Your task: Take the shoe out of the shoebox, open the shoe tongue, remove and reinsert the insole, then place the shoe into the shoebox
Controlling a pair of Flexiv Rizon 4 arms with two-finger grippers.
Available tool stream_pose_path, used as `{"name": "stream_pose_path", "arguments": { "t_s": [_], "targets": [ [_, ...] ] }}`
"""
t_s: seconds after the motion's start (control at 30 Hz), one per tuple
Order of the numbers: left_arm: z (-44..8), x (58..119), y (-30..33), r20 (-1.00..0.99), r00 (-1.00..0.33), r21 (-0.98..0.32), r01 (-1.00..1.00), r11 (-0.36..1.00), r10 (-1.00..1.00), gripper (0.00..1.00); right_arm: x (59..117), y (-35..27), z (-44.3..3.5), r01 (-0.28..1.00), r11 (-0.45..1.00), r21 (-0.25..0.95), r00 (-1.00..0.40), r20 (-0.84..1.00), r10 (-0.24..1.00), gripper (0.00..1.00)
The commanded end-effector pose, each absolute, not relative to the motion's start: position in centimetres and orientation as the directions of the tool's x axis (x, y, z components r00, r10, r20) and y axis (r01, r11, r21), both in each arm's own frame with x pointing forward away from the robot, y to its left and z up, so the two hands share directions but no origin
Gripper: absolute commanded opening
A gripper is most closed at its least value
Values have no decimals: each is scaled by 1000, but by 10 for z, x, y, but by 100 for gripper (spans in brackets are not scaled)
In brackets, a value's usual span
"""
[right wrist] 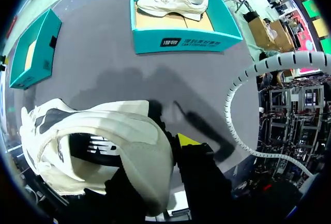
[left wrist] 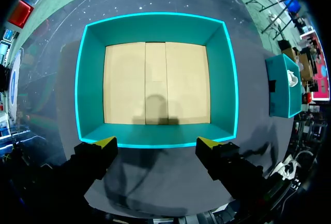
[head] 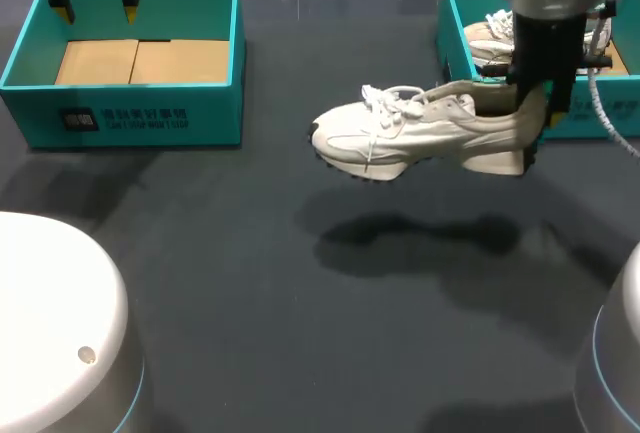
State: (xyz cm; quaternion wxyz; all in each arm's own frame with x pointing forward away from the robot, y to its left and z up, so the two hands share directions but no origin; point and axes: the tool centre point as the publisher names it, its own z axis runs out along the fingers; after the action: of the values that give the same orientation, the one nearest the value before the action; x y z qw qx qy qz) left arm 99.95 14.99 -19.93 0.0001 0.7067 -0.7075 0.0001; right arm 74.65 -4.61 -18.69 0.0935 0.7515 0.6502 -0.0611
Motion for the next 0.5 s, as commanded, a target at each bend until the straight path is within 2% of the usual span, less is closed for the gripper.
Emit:
{"name": "stream_pose_path", "arguments": {
  "t_s": [0.03, 0.5],
  "targets": [
    [-199, 1000, 150, 0, -1, 0, -1000, 1, -1000, 100, 736, -26, -210, 989, -133, 60, 143, -214, 966, 0],
    [-199, 1000, 150, 0, -1, 0, -1000, 1, -1000, 100, 734, -20, -218, 989, -146, 35, 150, -221, 964, 0]
  ]
}}
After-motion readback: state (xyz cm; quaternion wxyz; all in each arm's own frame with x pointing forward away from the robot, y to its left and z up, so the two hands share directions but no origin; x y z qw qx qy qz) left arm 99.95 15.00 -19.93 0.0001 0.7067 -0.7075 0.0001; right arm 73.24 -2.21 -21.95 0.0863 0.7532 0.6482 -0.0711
